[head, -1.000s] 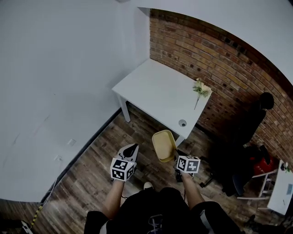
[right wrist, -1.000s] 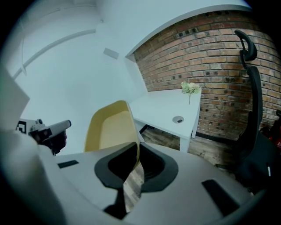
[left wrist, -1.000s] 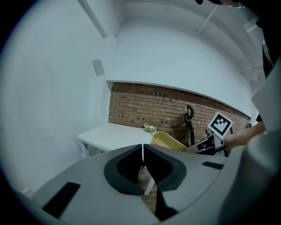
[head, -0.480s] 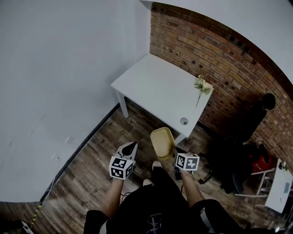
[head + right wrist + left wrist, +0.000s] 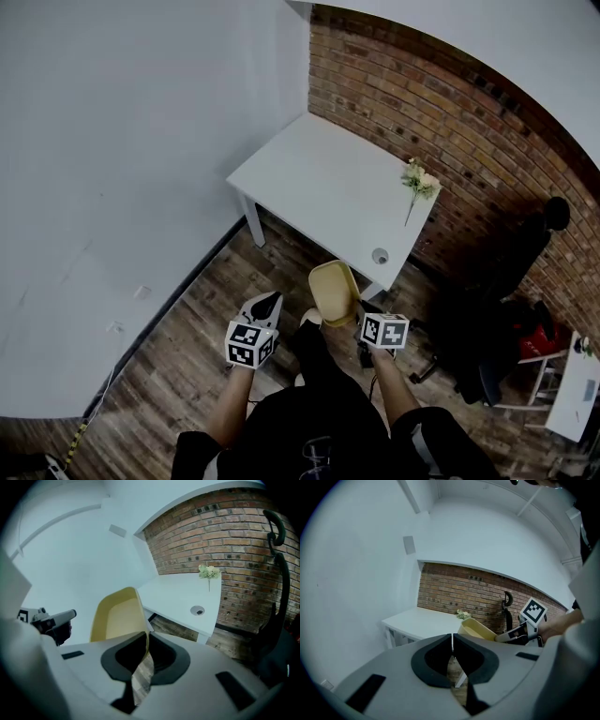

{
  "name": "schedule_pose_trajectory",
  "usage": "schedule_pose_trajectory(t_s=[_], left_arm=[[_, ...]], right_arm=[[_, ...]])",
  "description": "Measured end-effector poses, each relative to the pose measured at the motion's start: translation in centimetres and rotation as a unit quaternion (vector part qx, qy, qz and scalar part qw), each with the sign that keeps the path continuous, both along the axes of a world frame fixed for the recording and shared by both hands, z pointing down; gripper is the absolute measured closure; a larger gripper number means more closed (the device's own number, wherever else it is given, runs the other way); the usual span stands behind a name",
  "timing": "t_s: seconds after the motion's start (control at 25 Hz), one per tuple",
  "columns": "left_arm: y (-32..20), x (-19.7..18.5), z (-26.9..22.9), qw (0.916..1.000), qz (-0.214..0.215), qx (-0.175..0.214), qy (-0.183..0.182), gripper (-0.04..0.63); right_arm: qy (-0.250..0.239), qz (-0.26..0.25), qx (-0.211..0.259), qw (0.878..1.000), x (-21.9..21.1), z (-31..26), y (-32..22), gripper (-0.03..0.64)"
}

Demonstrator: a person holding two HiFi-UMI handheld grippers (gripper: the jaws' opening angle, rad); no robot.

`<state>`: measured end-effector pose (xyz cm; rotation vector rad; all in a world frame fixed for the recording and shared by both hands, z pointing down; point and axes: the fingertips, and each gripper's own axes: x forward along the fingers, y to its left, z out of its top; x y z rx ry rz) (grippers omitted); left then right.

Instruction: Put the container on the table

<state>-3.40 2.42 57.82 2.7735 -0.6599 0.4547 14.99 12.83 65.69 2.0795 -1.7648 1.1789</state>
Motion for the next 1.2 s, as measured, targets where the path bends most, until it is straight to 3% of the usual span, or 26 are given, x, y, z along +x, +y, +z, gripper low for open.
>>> schedule_pose_trajectory(t_s=[0.68,1.2], left_arm=[[-8.8,1.4,1.1,0.999,-0.038,-0.01,-0.021,0.575],[-20.7,4.1,0.4,0.9959,-0.082,-0.019,-0.034,0.575]], right_arm=[[-0.019,-0.035,0.001,0.999,2.8,1.0,-11.6,0.577],[-0.029,-0.08,-0.014,0.996,5.7,1.2,-25.3,0.577]])
